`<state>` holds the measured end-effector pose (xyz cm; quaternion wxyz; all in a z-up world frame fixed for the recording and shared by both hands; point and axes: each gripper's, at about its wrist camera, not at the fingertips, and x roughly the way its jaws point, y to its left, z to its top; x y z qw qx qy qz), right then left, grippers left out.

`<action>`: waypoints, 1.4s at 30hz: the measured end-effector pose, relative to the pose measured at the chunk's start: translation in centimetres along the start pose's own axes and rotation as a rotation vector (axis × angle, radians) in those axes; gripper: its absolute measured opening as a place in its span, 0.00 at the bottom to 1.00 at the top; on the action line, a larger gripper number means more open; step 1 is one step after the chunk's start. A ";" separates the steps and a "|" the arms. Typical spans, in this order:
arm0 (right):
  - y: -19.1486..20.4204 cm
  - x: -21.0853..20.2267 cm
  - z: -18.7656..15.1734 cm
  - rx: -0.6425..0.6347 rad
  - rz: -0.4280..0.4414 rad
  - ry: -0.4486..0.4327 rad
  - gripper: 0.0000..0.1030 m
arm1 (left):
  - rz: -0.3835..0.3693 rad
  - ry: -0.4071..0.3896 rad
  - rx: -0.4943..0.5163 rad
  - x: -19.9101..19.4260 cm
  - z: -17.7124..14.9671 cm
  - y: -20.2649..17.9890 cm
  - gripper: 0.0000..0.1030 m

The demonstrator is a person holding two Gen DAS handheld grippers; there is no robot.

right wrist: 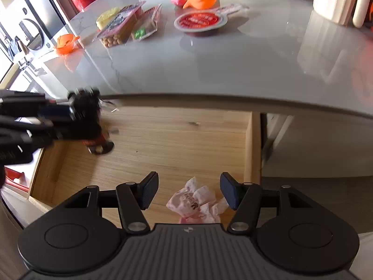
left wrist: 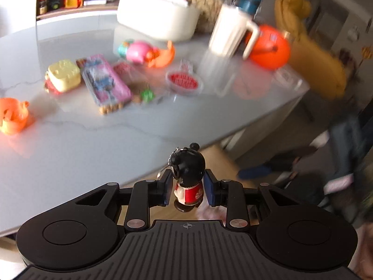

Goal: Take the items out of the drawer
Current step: 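Lower the doll onto the tabletop and open the left gripper, then reach the left gripper into the drawer and grasp the pink round compact toy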

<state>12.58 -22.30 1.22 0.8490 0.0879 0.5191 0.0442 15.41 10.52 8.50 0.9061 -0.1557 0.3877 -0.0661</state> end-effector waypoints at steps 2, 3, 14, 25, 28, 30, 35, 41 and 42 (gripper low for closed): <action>0.3 -0.1 -0.2 -0.025 -0.015 -0.013 0.57 | -0.008 -0.081 -0.026 -1.5 0.7 0.8 0.32; 0.5 -0.2 -0.3 -0.033 -0.016 -0.020 0.57 | 0.009 -0.131 -0.040 -2.1 1.2 1.4 0.32; 0.4 -0.2 -0.9 -0.053 -0.023 -0.031 0.57 | 0.398 -0.238 -0.109 -2.9 2.9 6.3 0.31; -1.2 -0.3 0.0 0.036 0.011 -0.013 0.57 | 0.054 -0.130 -0.029 -1.4 1.3 2.3 0.31; -2.4 -1.0 0.9 0.051 0.025 -0.021 0.57 | -0.038 0.030 0.108 1.6 0.1 -1.3 0.31; -3.1 -1.6 1.3 0.042 -0.021 -0.051 0.57 | -0.055 0.168 0.179 4.0 -1.3 -3.4 0.31; -6.3 -1.4 1.1 0.168 -0.034 -0.040 0.57 | -0.102 0.468 0.182 10.3 -3.5 -6.7 0.31; -7.5 -1.8 0.8 0.192 -0.039 -0.052 0.57 | -0.063 0.633 -0.041 15.7 -3.8 -7.4 0.31; -7.6 -1.8 0.7 0.193 -0.042 -0.057 0.57 | -0.044 0.649 -0.054 16.2 -4.1 -7.5 0.31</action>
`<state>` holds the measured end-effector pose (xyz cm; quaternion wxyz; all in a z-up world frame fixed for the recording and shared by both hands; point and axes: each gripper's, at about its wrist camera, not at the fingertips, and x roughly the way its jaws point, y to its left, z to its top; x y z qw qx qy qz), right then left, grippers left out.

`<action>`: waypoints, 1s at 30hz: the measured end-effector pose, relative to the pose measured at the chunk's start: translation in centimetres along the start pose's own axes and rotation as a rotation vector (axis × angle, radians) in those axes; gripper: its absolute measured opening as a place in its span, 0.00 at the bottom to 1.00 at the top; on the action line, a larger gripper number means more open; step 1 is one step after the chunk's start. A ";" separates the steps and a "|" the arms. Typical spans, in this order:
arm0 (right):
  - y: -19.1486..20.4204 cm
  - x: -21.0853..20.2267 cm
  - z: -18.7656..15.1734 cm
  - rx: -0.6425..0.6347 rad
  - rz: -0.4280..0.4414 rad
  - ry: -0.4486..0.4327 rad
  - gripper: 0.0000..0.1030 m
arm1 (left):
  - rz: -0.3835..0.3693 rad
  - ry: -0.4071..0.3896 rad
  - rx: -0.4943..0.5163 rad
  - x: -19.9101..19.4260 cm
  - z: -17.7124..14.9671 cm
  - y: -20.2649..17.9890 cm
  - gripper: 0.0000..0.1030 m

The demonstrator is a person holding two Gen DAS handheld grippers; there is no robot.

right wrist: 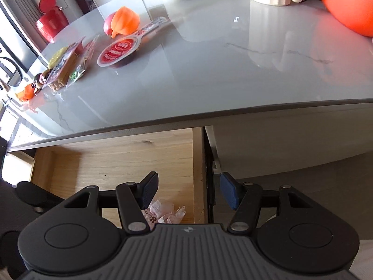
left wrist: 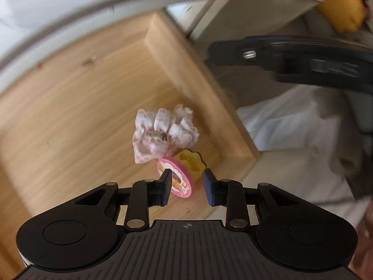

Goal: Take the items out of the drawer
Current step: 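Reach the left gripper into the drawer and grasp the pink round compact toy, then lift the pink compact with the left gripper while the right grasps the pink-and-white cloth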

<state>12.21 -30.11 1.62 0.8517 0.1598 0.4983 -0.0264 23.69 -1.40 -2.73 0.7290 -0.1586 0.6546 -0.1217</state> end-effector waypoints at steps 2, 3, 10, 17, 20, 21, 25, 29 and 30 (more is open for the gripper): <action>-0.1 -0.1 -0.1 0.002 -0.007 -0.006 0.57 | 0.035 0.023 -0.003 1.2 0.4 -0.6 0.31; -0.2 -0.2 -0.2 0.001 -0.008 -0.008 0.57 | 0.053 0.036 0.002 1.8 0.7 -0.7 0.31; -0.3 -0.9 0.0 0.030 -0.014 -0.021 0.57 | 0.035 0.118 -0.024 5.2 2.6 -0.2 0.53; -1.8 -0.8 0.1 0.119 0.002 -0.040 0.57 | 0.086 0.128 -0.025 6.7 3.5 -1.0 0.55; -1.9 -0.4 0.3 0.137 -0.005 -0.032 0.57 | 0.100 0.134 -0.029 6.8 3.4 -0.8 0.55; -1.9 -0.4 0.3 0.138 -0.002 -0.034 0.57 | 0.100 0.132 -0.031 6.7 3.3 -0.7 0.55; -1.9 0.0 0.3 0.138 0.009 -0.036 0.58 | 0.068 0.108 -0.044 6.2 2.8 -0.1 0.55; -1.5 0.3 0.1 0.113 -0.003 -0.024 0.58 | 0.036 0.051 -0.023 3.5 0.6 0.8 0.55; -1.3 0.4 0.1 0.103 -0.003 -0.023 0.58 | 0.022 0.031 -0.031 2.5 -0.4 1.4 0.55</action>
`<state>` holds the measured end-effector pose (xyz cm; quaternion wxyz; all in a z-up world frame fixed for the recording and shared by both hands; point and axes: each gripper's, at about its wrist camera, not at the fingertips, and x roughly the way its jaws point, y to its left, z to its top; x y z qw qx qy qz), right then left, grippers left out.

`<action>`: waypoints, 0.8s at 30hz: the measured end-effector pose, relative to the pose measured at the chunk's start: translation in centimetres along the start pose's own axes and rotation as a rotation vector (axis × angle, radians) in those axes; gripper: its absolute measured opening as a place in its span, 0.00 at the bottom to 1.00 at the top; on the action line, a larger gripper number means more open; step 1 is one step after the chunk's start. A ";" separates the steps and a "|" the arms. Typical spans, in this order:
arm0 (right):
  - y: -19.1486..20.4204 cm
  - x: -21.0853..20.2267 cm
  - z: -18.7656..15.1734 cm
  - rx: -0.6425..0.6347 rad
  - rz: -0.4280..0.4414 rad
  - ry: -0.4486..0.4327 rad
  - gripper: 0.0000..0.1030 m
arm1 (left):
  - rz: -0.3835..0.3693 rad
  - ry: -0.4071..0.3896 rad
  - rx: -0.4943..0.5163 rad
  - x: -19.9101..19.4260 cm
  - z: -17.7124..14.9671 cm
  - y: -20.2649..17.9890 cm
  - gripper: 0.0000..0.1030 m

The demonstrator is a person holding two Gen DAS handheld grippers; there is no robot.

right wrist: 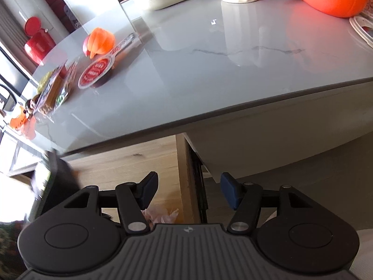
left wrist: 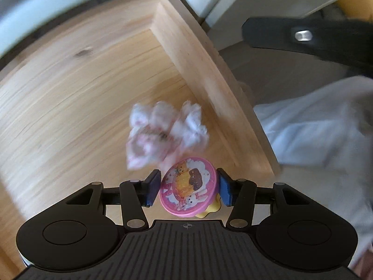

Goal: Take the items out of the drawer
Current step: 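Lift the pink compact with the left gripper while the right grasps the pink-and-white cloth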

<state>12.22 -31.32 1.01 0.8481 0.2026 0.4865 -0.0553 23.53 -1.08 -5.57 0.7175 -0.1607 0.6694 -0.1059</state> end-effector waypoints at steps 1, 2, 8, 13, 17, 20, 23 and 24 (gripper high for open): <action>0.2 0.1 0.0 -0.011 0.000 0.000 0.58 | -0.010 -0.022 -0.012 -1.1 -1.1 0.8 0.55; 0.5 0.2 -0.1 -0.023 -0.001 0.003 0.58 | -0.015 -0.046 -0.026 -2.2 -1.8 1.6 0.55; 4.0 2.6 -1.1 -0.182 0.017 0.120 0.58 | 0.050 -0.185 -0.176 -5.7 -7.6 7.3 0.55; 8.3 6.6 -2.6 -0.267 -0.030 0.315 0.58 | -0.010 -0.282 -0.326 -6.8 -9.0 10.8 0.55; 9.6 10.1 -2.4 -0.231 -0.141 0.428 0.57 | -0.026 -0.340 -0.324 -9.1 -9.7 11.5 0.55; 10.0 11.4 -2.3 -0.244 -0.202 0.473 0.58 | -0.041 -0.342 -0.321 -9.4 -9.3 11.3 0.55; 10.6 11.6 -2.6 -0.300 -0.235 0.488 0.57 | -0.030 -0.331 -0.340 -9.9 -10.0 11.8 0.55; 10.8 11.5 -2.7 -0.315 -0.240 0.488 0.57 | -0.028 -0.328 -0.344 -9.9 -10.1 11.8 0.55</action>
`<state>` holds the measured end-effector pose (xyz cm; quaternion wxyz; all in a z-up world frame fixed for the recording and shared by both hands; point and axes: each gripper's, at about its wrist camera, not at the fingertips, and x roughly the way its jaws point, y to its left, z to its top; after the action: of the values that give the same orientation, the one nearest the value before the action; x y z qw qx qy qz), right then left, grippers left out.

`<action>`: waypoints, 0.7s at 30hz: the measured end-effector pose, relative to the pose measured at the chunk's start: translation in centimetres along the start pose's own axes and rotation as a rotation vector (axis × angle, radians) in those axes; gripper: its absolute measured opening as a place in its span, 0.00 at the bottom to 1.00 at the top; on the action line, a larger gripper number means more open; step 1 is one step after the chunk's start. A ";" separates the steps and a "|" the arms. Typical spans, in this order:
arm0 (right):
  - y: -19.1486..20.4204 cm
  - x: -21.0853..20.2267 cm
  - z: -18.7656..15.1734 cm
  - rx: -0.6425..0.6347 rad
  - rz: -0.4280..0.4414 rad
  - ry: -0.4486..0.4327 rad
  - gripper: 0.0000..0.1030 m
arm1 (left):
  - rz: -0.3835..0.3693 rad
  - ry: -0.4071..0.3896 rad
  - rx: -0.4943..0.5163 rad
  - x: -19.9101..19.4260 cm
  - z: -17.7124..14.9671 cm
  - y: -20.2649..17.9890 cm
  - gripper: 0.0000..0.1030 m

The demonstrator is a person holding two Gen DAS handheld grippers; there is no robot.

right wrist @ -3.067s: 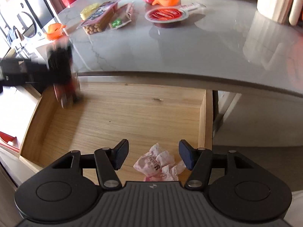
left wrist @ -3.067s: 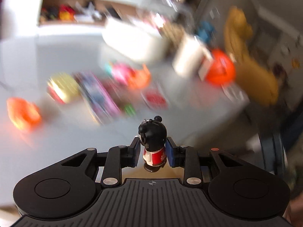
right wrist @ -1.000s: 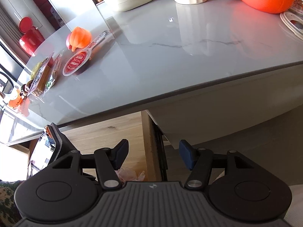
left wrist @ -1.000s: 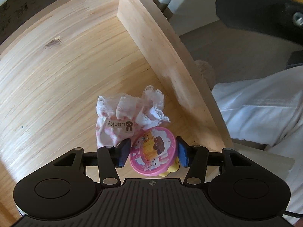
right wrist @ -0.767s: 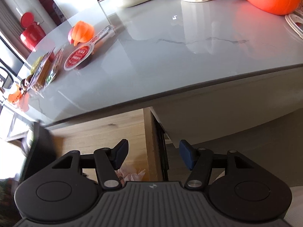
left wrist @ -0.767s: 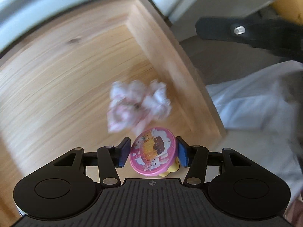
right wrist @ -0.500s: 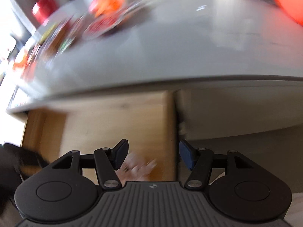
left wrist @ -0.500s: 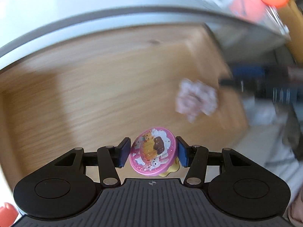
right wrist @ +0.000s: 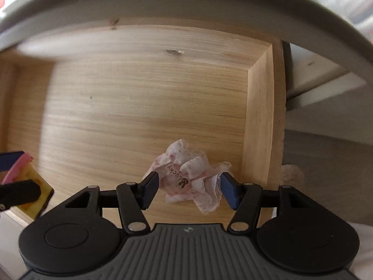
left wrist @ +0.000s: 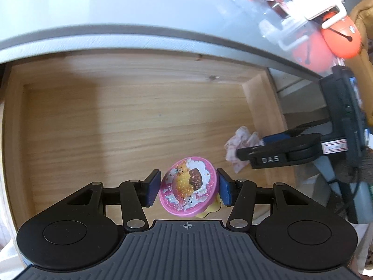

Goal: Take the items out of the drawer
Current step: 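Lift the pink compact with the left gripper while the right grasps the pink-and-white cloth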

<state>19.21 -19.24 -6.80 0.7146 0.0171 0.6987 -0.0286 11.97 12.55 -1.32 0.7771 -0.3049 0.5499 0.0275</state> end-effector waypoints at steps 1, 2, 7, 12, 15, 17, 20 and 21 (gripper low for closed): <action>0.0 -0.1 -0.1 -0.009 -0.007 -0.001 0.57 | 0.000 0.002 -0.001 0.0 -0.1 -0.1 0.55; 0.1 -0.1 -0.1 -0.017 -0.015 -0.001 0.57 | -0.004 0.003 0.002 0.0 -0.4 0.1 0.55; 0.2 0.7 0.4 -0.036 -0.009 0.055 0.58 | -0.030 -0.002 0.010 0.3 -0.4 -0.1 0.55; -0.1 1.1 0.4 -0.018 -0.006 0.031 0.57 | -0.023 -0.002 0.011 0.2 -0.6 0.0 0.55; -0.5 1.6 0.1 0.008 0.005 0.042 0.47 | -0.021 0.005 0.008 0.5 -0.7 -0.1 0.55; -0.9 1.5 0.0 0.025 0.022 0.033 0.44 | -0.018 0.011 0.006 0.6 -0.7 0.0 0.55; -1.2 1.4 -0.3 0.030 0.039 0.025 0.36 | -0.013 0.017 0.012 0.8 -0.8 -0.1 0.55; -1.3 1.3 -0.4 0.029 0.042 0.023 0.33 | -0.011 0.019 0.014 0.9 -0.8 -0.1 0.55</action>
<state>18.81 -20.50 -8.13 0.7066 0.0425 0.7060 -0.0233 11.72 11.85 -2.27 0.7740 -0.3030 0.5558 0.0164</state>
